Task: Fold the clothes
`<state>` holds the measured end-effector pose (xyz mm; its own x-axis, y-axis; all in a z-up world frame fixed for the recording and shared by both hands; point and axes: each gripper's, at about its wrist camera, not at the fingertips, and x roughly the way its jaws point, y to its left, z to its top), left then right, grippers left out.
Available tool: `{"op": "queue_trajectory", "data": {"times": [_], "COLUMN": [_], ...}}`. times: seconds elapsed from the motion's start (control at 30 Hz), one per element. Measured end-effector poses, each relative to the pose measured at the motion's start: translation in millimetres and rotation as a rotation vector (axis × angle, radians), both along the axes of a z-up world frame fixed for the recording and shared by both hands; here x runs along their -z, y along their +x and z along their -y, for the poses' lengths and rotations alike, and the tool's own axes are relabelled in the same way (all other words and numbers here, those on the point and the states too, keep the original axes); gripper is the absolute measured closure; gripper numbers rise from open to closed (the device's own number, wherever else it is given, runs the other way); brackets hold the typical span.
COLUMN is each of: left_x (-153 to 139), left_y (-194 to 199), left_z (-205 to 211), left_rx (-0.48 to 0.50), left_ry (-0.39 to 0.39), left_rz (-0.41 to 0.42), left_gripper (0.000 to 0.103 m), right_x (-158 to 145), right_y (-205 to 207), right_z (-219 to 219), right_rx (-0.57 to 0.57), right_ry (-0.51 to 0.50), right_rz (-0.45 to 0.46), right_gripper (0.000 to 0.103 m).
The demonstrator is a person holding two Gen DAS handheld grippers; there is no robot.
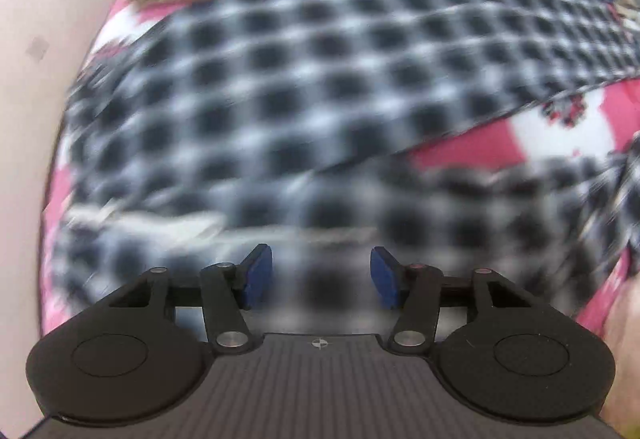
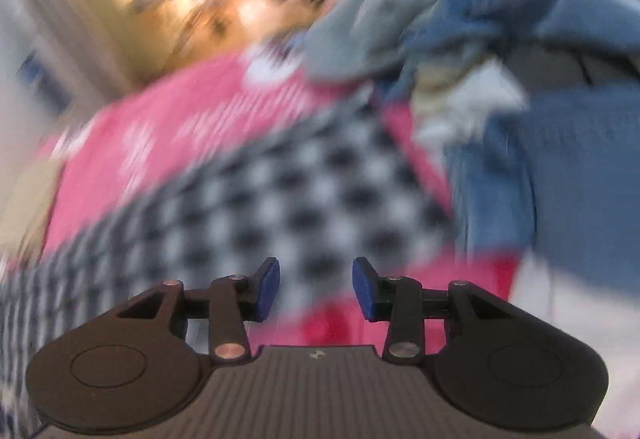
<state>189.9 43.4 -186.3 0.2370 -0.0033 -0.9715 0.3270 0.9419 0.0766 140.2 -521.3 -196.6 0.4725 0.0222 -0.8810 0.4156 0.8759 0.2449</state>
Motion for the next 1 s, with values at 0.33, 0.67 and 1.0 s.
{"op": "queue_trajectory", "data": {"times": [0.33,0.67,1.0], "left_x": [2,37,54], "left_y": [-69,-137,-133], "left_z": [-26,78,106], "left_rx": [0.107,0.44,0.42], "left_ry": [-0.102,-0.287,-0.241], "left_rz": [0.048,0.013,0.011], "left_gripper": [0.048,0.048,0.048], "right_x": [53,83,6], "right_y": [-130,-160,-151], "right_z": [-62,-76,-69], "right_rx": [0.236,0.467,0.175], "right_ry": [0.239,0.344,0.107], "right_rz": [-0.28,-0.239,-0.161], "right_gripper": [0.052,0.035,0.099]}}
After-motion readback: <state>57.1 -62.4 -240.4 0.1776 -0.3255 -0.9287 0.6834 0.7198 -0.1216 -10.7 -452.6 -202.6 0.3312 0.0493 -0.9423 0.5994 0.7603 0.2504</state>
